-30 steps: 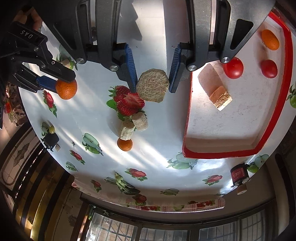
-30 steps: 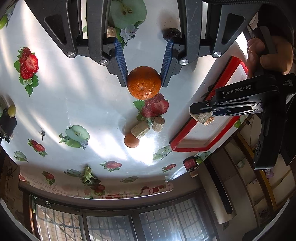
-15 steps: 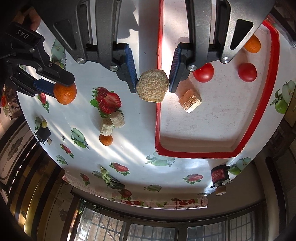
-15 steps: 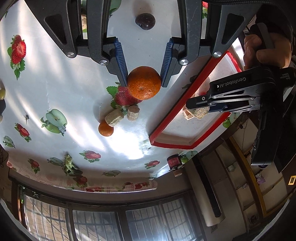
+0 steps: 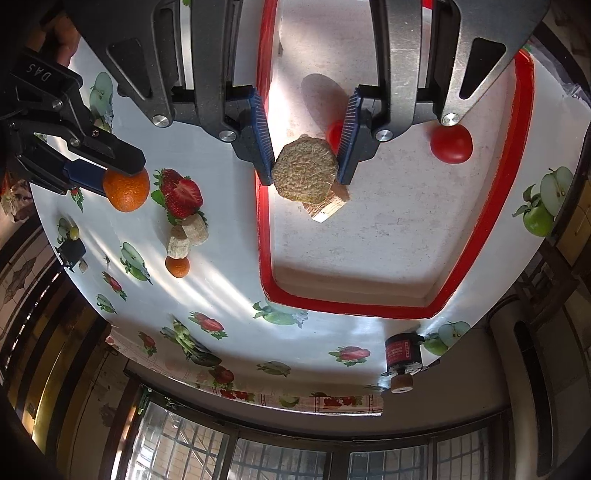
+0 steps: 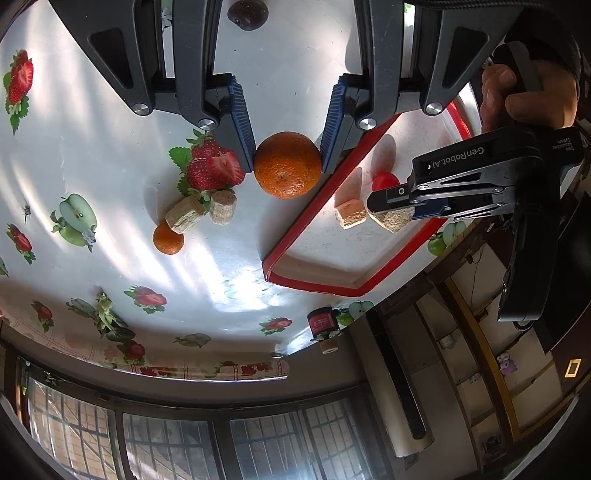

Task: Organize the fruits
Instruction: 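Carry the beige disc and orange in both tools over the tray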

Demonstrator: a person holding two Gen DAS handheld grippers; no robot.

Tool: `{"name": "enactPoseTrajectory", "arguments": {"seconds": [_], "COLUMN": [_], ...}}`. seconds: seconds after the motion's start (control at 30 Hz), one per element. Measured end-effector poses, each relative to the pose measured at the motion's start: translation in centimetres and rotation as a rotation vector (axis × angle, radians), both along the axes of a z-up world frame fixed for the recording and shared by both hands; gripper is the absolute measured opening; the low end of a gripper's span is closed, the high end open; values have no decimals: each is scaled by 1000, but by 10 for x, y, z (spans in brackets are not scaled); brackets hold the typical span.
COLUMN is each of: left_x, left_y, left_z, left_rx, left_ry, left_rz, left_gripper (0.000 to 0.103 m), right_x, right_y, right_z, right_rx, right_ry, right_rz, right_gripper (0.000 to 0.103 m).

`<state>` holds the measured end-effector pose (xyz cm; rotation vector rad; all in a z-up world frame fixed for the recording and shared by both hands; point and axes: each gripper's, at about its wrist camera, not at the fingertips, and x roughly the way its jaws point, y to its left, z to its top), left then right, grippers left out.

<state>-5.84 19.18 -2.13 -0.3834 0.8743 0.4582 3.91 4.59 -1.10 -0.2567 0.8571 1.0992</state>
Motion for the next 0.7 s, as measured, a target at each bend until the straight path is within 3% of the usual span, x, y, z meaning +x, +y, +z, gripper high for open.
{"name": "enactPoseTrajectory", "arguments": {"seconds": [0.7], "left_x": [-30], "left_y": [53], "left_z": [-7], "left_rx": [-2], "left_ry": [14], "left_rz": [96], "left_gripper": [32], "right_x": [-5], "right_y": [63], "right_z": [-2], "right_rx": [-8], "right_ry": [6], "right_rz": [71], "right_gripper": [37]}}
